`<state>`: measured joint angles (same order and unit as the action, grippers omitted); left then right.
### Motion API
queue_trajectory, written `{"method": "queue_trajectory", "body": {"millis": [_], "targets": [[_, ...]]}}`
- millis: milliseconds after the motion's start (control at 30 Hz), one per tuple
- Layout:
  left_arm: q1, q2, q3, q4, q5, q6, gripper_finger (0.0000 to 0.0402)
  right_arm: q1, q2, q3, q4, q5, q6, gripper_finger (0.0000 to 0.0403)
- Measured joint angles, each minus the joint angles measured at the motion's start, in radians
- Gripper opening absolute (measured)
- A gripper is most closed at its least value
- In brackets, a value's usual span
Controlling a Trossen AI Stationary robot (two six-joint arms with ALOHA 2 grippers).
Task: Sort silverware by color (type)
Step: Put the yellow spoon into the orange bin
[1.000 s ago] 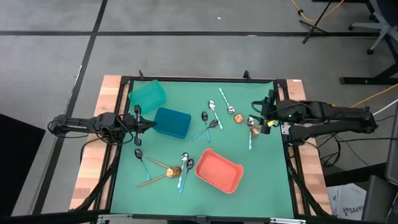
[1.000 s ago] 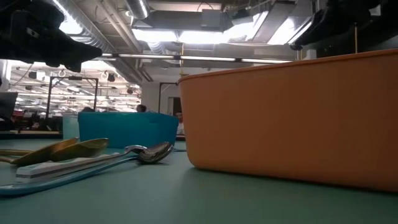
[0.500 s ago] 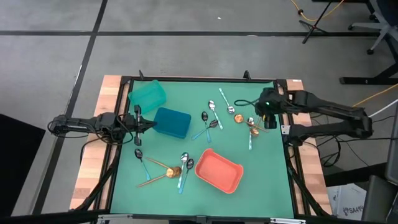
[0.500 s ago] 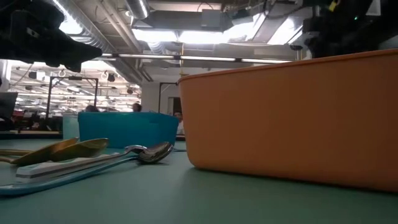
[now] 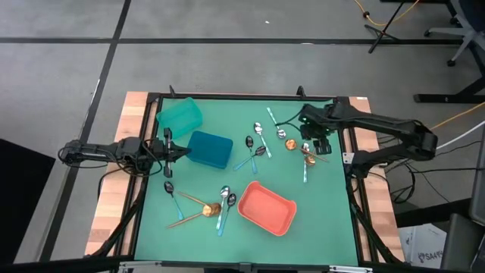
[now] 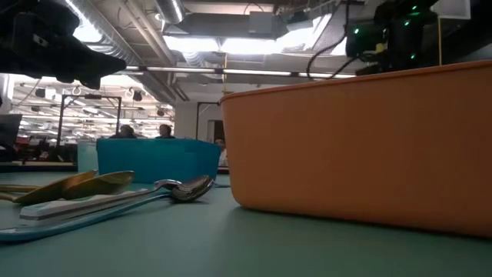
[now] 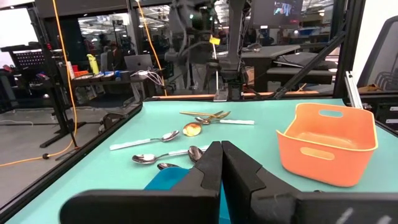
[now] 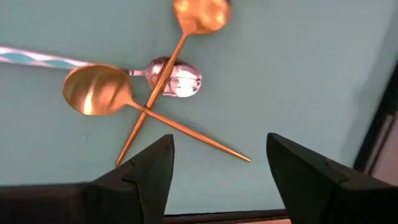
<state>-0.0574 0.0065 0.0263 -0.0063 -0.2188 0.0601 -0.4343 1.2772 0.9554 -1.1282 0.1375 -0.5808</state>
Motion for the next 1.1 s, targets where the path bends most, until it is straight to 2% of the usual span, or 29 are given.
{"method": "queue_trajectory", "body": {"millis": [467, 933, 1100], "targets": [[0.0, 0.0, 0.0, 0.0, 0.0, 0.0, 0.0, 0.002, 0.249, 0.0, -0.028, -0.043, -0.005, 0.0243], [0.0, 0.0, 0.0, 0.0, 0.0, 0.0, 0.0, 0.002, 0.398, -0.001, -0.021, -0.039, -0.005, 0.0243], [0.0, 0.0, 0.0, 0.0, 0.0, 0.0, 0.0, 0.002, 0.444, -0.001, -0.017, 0.009, 0.013, 0.0243]]}}
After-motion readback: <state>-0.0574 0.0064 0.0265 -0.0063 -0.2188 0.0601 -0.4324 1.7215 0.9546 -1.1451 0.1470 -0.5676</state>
